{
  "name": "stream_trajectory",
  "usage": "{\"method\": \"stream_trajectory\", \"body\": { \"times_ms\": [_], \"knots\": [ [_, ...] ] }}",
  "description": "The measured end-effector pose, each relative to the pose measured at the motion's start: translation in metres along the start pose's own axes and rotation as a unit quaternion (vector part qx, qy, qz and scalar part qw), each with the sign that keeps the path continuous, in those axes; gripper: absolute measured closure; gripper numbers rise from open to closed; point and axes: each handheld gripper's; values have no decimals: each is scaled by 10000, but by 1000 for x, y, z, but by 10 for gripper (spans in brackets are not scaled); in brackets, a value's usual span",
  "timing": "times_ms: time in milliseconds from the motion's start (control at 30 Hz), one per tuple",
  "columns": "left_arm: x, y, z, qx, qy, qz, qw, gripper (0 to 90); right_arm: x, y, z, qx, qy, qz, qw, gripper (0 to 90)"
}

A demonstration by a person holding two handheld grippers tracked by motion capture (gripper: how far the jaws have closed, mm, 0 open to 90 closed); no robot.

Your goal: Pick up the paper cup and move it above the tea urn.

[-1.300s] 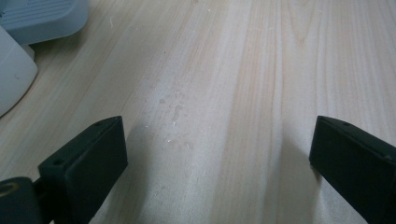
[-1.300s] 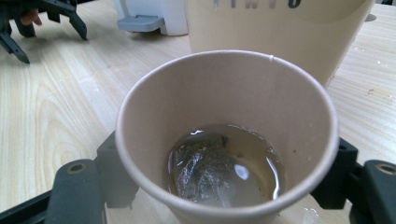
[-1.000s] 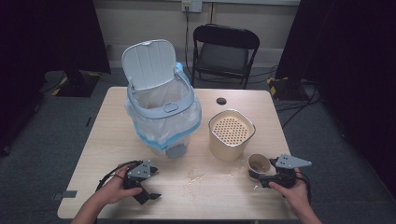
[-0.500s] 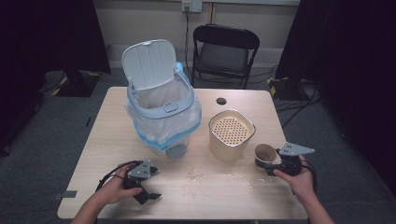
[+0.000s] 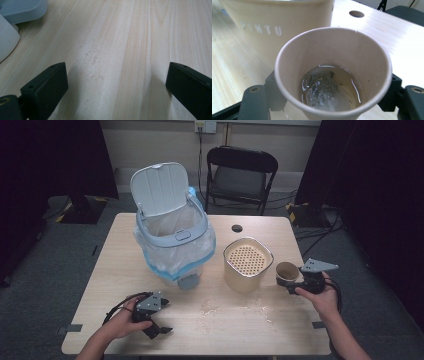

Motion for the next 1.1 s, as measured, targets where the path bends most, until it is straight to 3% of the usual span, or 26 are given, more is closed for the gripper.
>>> {"method": "stream_trajectory", "body": {
  "times_ms": [333,700,1100],
  "knots": [
    [0,0,0,0,11,18,10000,32,9,-17,-21,-35,55,-40,10000,274],
    [0,0,0,6,24,24,10000,30,15,-28,-43,-30,-68,-82,9999,275],
    [0,0,0,6,23,28,10000,30,15,-31,-64,66,122,-135,9998,276]
  ]
}}
Point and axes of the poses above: each handheld gripper's, and its own axes: x roughly forward along the jaws, y roughly out of its underside, z roughly to its left, and after that the axes turned 11 degrees about -x, right-handed
